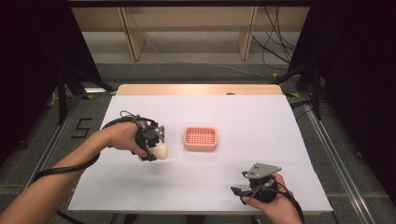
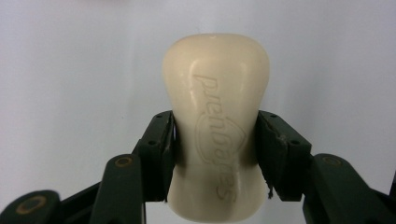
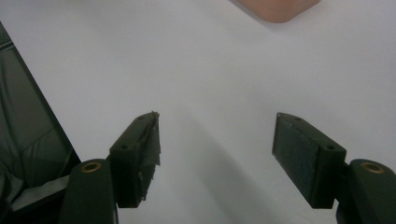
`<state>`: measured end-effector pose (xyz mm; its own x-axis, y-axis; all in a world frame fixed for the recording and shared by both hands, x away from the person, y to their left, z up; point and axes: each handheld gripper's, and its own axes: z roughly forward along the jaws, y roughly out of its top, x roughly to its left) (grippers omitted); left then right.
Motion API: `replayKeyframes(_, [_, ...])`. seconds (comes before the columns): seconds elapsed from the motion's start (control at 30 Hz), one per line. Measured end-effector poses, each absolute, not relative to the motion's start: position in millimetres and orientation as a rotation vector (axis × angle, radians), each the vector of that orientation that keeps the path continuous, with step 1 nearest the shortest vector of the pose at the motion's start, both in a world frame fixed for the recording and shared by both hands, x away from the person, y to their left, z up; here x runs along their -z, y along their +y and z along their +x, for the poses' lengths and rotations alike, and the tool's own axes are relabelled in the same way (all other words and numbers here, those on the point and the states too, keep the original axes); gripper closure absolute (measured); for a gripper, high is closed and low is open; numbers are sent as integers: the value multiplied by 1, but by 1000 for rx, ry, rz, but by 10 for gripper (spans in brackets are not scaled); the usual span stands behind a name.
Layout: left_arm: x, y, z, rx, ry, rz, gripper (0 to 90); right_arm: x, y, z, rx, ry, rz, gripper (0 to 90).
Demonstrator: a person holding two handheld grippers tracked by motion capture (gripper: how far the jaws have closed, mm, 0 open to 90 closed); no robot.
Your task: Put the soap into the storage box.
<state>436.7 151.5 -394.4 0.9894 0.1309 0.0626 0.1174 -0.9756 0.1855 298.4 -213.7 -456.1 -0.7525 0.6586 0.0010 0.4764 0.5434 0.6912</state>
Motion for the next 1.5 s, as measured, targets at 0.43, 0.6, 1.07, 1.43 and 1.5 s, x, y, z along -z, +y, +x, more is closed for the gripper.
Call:
replayKeyframes(0.43, [390, 141, 442, -137, 162, 2935, 491, 456, -215, 298, -1012, 2519, 937, 330])
replayKeyframes(0.6, [389, 138, 444, -138, 165, 2931, 491, 455, -215, 297, -1008, 2520, 957, 330])
replayKeyframes(1.07, [388, 126, 450, -135, 166, 2915, 492, 455, -216, 296, -1019, 2502, 952, 330])
replayKeyframes(1.43, [388, 122, 456, -144, 155, 2911, 492, 455, -217, 296, -1014, 2510, 940, 330])
replayKeyframes(1.5, [387, 121, 456, -139, 165, 2911, 492, 455, -217, 295, -1009, 2511, 959, 330])
